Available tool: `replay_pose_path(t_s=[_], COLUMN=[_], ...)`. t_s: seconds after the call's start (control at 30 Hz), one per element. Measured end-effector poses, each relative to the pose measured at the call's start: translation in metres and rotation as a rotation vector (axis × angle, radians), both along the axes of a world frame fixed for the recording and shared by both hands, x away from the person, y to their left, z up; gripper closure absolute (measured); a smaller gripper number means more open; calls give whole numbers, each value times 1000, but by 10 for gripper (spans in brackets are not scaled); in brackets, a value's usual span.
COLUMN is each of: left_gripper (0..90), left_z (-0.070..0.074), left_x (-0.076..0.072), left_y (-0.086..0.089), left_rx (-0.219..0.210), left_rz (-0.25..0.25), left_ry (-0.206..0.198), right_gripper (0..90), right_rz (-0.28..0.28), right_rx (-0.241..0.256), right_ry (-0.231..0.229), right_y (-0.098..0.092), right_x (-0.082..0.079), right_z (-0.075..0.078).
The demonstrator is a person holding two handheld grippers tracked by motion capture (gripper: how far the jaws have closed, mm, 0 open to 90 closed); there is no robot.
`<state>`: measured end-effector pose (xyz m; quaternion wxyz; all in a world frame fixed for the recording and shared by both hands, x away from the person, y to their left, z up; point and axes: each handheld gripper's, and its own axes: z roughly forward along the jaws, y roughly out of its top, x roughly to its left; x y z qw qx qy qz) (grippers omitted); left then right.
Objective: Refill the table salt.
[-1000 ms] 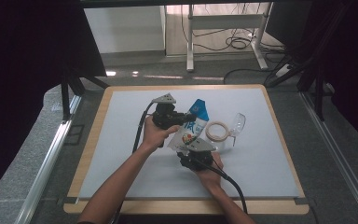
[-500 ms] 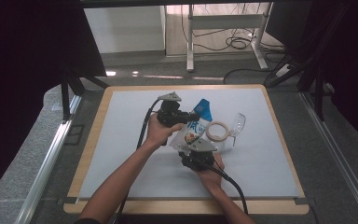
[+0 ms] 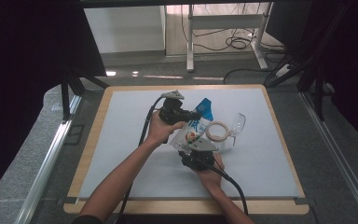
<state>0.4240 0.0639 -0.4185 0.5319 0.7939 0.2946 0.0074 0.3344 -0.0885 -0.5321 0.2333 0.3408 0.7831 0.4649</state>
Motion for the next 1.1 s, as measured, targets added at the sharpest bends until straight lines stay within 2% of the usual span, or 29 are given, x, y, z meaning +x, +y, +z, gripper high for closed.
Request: replay_pose_path(t_s=[0.33, 0.6, 0.9, 1.1], left_gripper=[896, 896, 896, 896], left_z=[0, 3, 5, 5], left_x=[2, 5, 8, 9], left_y=[-4, -9, -18, -19], left_rx=[17, 26, 67, 61], left_rz=[-12, -24, -36, -42], left_ry=[4, 20, 21, 25], right_gripper=[456, 460, 464, 465], right_rz=[-5, -21, -27, -30], right_rx=[4, 22, 23, 29], right_ry=[8, -4, -16, -18], right_y=[-1, -2, -3, -2], right_x=[0, -1, -2, -3], right_z=[-1, -1, -1, 1])
